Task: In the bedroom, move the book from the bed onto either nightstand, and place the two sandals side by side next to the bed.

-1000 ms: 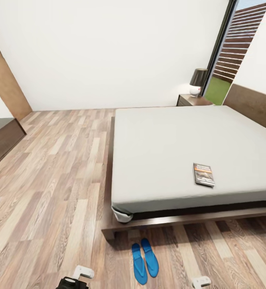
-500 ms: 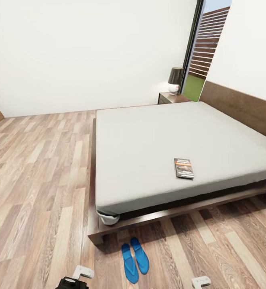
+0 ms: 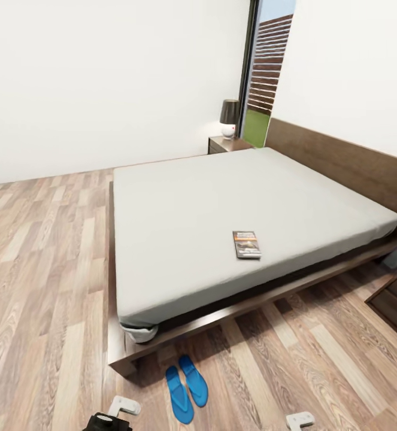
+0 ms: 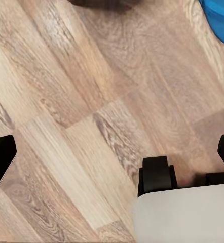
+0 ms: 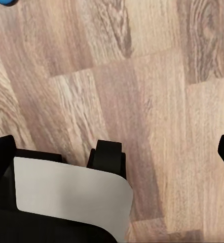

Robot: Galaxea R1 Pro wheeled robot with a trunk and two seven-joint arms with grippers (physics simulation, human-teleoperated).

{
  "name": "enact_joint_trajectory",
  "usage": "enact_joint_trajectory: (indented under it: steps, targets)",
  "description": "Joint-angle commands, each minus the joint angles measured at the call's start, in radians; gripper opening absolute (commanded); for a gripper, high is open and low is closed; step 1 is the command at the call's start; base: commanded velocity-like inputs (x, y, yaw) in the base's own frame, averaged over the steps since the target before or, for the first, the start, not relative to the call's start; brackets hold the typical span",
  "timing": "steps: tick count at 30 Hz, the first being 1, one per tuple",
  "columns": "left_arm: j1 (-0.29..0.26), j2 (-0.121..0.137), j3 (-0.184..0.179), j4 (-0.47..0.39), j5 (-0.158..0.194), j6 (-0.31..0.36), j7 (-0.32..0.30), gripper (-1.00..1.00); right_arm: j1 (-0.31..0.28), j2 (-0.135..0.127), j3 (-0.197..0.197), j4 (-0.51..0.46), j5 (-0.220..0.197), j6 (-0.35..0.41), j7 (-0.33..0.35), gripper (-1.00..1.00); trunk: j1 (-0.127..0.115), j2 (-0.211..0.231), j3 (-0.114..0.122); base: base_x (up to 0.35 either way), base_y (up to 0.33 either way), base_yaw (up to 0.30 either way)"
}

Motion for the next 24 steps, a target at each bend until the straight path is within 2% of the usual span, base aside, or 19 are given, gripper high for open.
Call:
enact_joint_trajectory:
  steps: [1,24]
  targets:
    - [0.000,0.000,-0.005,-0.002,-0.003,0.007,0.004,1.00,0.000,0.000,-0.001,-0.002,0.011,0.006,0.004,1.00,0.000,0.000,-0.001,0.000,0.000,-0.297]
    - [0.000,0.000,-0.007,-0.002,-0.003,0.005,0.006,1.00,0.000,0.000,0.001,-0.002,0.012,0.006,0.004,1.00,0.000,0.000,-0.001,0.000,0.000,-0.297]
